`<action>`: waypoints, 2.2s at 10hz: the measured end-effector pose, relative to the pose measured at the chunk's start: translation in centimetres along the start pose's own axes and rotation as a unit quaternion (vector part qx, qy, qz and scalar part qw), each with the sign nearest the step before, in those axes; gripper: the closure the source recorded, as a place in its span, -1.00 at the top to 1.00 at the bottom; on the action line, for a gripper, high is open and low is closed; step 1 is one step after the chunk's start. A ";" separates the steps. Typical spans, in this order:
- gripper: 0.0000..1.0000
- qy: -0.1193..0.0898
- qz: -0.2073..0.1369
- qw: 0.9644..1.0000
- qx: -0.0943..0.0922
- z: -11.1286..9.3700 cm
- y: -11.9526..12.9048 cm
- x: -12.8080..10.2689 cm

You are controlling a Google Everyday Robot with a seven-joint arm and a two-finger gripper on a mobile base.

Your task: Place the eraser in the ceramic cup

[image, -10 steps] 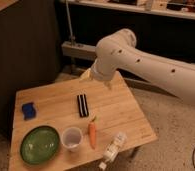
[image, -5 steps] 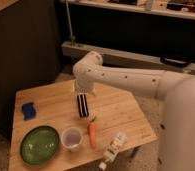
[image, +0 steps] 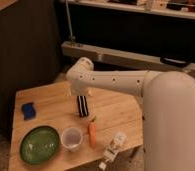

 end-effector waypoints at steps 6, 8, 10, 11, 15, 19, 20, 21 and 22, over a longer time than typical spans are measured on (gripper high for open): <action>0.60 0.005 -0.123 0.992 0.004 -1.5 3.4 2.4; 0.60 -0.027 -0.130 0.991 -0.011 0.2 2.8 2.9; 0.60 -0.055 -0.125 0.990 -0.026 2.0 2.8 2.8; 0.60 -0.065 -0.120 0.990 -0.032 3.3 2.7 2.8; 0.60 -0.086 -0.103 0.990 -0.030 6.5 2.9 1.9; 0.60 -0.100 -0.102 0.990 -0.008 9.9 2.1 0.8; 0.60 -0.103 -0.105 0.989 -0.005 10.4 1.7 0.6; 0.60 -0.104 -0.108 0.989 -0.004 10.8 1.4 0.3; 0.54 -0.099 -0.109 0.989 -0.006 10.9 1.3 0.3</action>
